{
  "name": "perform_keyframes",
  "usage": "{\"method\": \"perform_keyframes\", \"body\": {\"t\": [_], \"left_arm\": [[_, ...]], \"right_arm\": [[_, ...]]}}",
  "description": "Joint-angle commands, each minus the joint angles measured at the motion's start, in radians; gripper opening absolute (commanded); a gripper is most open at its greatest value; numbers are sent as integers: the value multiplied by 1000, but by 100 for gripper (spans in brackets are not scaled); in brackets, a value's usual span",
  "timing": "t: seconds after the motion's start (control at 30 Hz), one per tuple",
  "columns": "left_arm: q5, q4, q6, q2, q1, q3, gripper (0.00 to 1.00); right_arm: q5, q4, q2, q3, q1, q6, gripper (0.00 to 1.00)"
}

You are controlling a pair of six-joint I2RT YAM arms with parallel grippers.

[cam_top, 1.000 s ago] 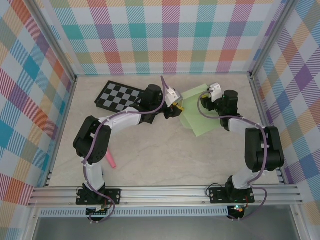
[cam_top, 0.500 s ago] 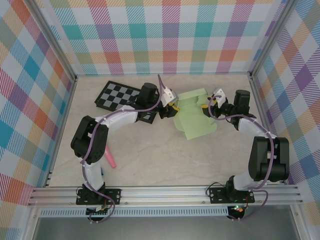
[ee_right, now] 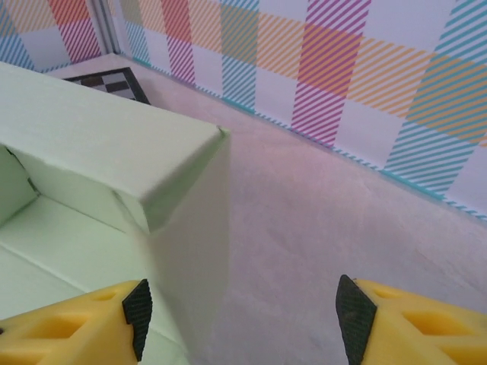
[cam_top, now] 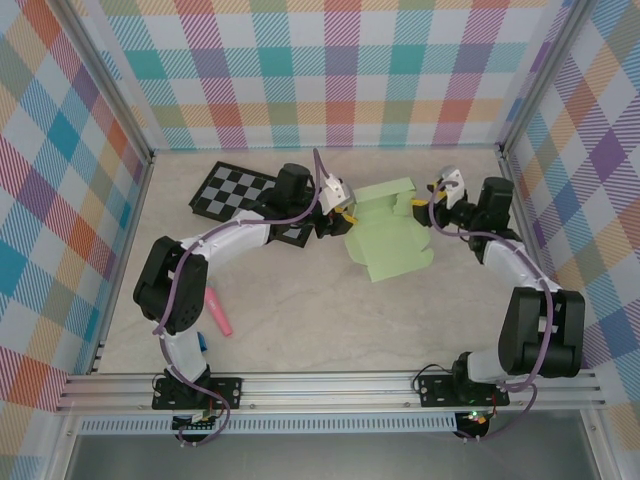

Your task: Fold the paper box

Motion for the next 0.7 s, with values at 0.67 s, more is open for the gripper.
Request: {"method": "perform_keyframes", "body": {"t": [0.67], "left_arm": [[-13,97,-101,14,-21,-17,32]], "right_arm": [[413,371,96,-46,199,164,37]]}}
